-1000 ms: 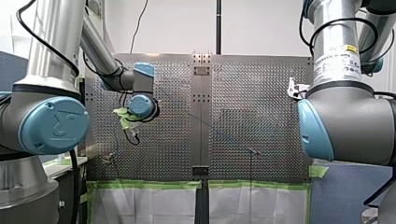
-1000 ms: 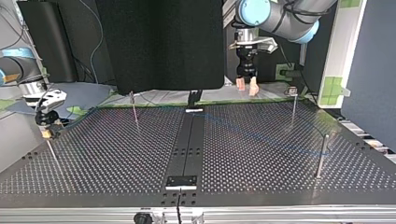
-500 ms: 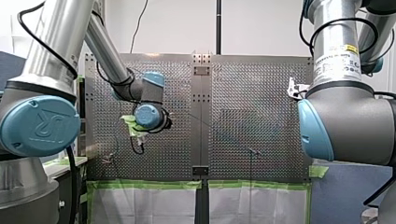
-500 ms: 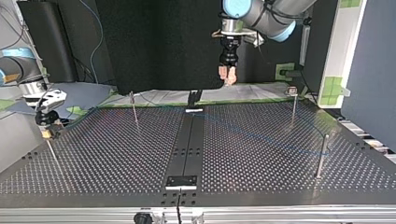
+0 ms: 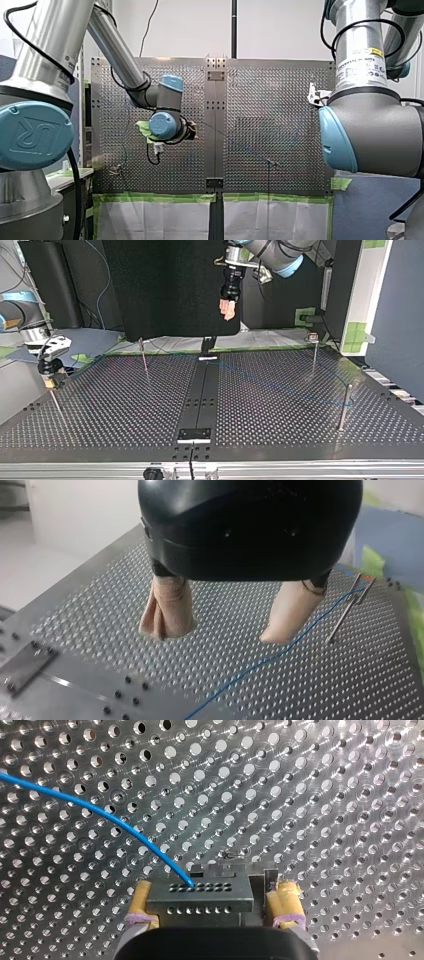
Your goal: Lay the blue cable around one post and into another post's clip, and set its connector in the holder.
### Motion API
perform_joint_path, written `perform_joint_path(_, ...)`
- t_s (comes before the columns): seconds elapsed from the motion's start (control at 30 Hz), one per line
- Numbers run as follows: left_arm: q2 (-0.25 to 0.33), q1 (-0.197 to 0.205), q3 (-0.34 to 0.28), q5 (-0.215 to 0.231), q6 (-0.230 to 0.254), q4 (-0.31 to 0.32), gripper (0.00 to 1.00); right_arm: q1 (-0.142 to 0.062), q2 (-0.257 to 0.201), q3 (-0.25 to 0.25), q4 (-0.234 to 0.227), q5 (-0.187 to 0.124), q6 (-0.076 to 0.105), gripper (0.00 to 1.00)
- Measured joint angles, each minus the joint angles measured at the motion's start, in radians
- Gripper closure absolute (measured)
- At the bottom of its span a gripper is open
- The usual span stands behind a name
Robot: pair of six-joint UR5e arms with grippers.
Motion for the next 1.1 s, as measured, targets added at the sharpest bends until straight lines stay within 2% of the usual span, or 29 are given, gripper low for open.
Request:
perform_joint_path(0.37, 0.000, -0.099, -0.002, -0.079, 0.099, -0.005, 0.00, 0.000, 0.000, 0.000, 0.000, 0.000, 0.000, 0.00)
perform_joint_path(0.5, -0.001, -0.126, -0.004, -0.068, 0.133, -0.003, 0.00, 0.000, 0.000, 0.000, 0.000, 0.000, 0.000, 0.00)
perform_joint_path(0.67, -0.001, -0.105, -0.020, -0.028, 0.177, 0.012, 0.00, 0.000, 0.000, 0.000, 0.000, 0.000, 0.000, 0.00)
perform_joint_path(0.9, -0.002, -0.045, -0.032, 0.034, 0.241, 0.055, 0.00, 0.000, 0.000, 0.000, 0.000, 0.000, 0.000, 0.00)
perform_joint_path(1.1, -0.002, -0.001, -0.032, 0.074, 0.277, 0.064, 0.00, 0.000, 0.000, 0.000, 0.000, 0.000, 0.000, 0.00)
